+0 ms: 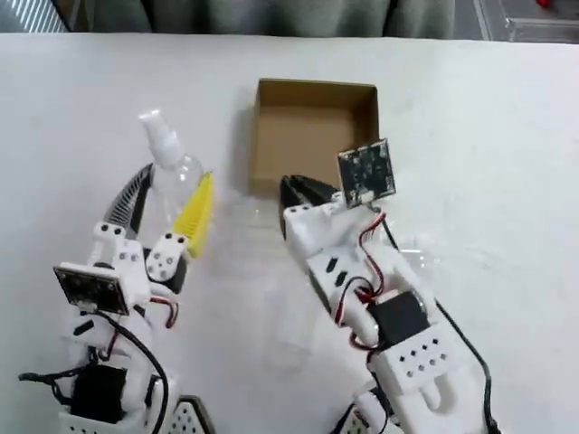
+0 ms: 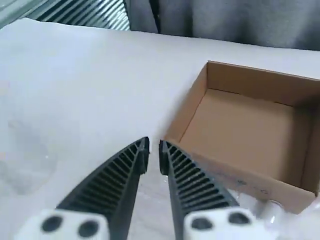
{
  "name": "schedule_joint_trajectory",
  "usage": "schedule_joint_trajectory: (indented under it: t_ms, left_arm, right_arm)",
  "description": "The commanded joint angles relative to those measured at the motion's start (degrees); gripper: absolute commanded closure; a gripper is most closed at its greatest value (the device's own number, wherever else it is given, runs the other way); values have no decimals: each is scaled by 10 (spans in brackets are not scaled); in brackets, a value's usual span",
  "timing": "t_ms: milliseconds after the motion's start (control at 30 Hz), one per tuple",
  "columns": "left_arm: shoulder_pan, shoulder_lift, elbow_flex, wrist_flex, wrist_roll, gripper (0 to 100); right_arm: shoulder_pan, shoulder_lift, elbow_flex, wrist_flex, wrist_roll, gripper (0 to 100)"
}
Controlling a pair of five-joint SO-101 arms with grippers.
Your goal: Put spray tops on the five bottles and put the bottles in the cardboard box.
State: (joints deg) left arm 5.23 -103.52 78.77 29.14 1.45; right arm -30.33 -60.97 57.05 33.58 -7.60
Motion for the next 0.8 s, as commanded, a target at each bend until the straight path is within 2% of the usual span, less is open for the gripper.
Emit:
schedule_joint_trajectory:
  t_ms: [0,100,233,400,767]
  left_arm:
    - [7,80,-35,-55,2,976]
    - [7,163,-71,-75,2,976]
    - [7,251,-149,-79,4,976]
    - [15,325,-228,-76,76,976]
    - [156,364,-256,-82,79,976]
  right_arm:
    - [-49,-26,11,-15,-3,983]
    - [-100,-53,44,-24,-3,983]
    - [-143,-113,124,-109,-1,983]
    - [-166,-170,224,-218,1,984]
    - [-189,-180,355,-428,2,984]
